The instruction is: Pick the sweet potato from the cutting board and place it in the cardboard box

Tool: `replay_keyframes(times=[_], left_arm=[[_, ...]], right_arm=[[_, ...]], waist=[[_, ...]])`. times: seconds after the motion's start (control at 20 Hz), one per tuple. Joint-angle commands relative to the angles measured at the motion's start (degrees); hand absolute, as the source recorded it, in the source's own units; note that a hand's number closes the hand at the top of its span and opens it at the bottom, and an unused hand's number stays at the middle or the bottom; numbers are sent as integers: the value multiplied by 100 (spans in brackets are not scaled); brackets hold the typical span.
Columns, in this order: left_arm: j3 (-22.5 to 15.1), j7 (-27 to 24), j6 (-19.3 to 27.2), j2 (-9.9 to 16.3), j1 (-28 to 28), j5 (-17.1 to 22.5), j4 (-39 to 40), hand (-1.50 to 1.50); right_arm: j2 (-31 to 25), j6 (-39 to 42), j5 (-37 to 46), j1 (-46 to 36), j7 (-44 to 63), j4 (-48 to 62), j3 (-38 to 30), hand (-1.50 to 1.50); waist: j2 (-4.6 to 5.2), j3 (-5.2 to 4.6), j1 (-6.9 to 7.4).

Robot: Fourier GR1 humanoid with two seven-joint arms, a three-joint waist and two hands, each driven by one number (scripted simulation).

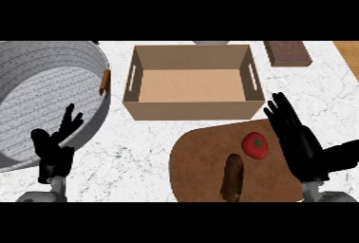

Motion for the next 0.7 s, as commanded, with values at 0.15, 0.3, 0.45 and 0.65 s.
replay_keyframes(times=[0.15,0.3,0.45,0.65], left_arm=[[297,-259,21,980,44,-732,2,0],[-27,-532,-75,801,243,-711,-301,0],[149,-445,-26,1173,229,-934,-87,0],[184,-260,100,1205,220,-1042,-14,0]], right_arm=[[-782,-503,1564,55,742,-365,846,-150],[-2156,368,2793,-472,635,-53,1372,-150],[-2971,408,3914,-241,1166,158,1869,-150],[-2210,-307,3597,541,1171,-1200,1828,-150]], waist=[[40,-38,-48],[-7,-338,447],[64,-102,89],[52,-23,-185]])
